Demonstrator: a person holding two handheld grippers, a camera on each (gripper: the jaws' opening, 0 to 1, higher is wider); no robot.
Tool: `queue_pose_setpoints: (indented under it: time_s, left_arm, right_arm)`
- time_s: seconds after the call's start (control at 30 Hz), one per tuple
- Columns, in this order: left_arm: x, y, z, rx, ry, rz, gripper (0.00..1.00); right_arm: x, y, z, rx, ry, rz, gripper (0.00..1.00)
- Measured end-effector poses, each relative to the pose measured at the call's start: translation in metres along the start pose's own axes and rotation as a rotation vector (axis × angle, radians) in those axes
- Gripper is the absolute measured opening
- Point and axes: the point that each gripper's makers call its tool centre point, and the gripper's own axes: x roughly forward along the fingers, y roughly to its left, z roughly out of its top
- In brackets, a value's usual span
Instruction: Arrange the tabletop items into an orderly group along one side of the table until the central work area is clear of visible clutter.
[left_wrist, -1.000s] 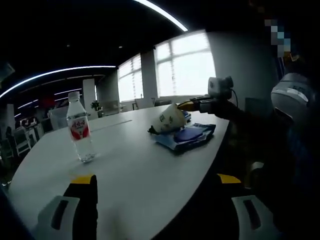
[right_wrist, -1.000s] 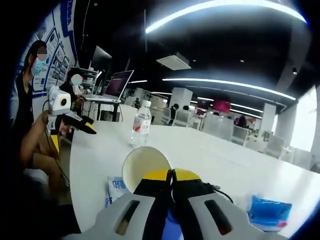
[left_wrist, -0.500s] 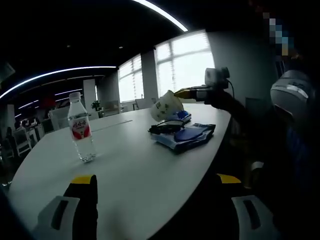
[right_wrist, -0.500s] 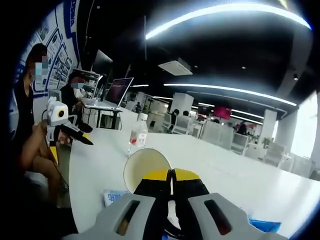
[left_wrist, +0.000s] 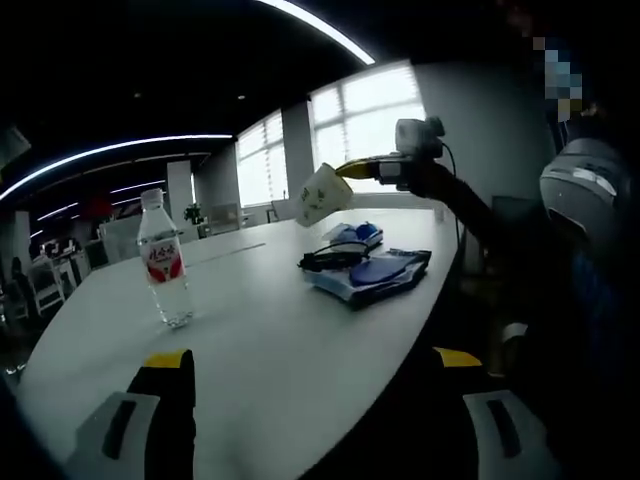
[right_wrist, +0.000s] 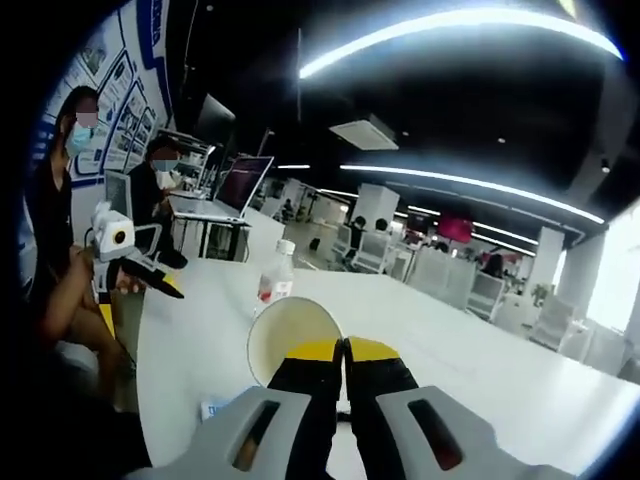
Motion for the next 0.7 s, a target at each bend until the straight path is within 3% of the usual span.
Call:
queue_pose_setpoints:
  time_s: [0.17,0.7]
  left_arm:
    - [0.001,-0.002,0.000,0.000,0.001,-0.002,0.96]
    - [0.000,-0.003,-0.002,0.012,0.012,0.001,0.96]
  right_arm:
    - [0.002,-0.002,0.006,0.038,-0.004,0.034,0.00]
    - [0.019,-0.011,0.021,0.018,0.030,0.067,0.00]
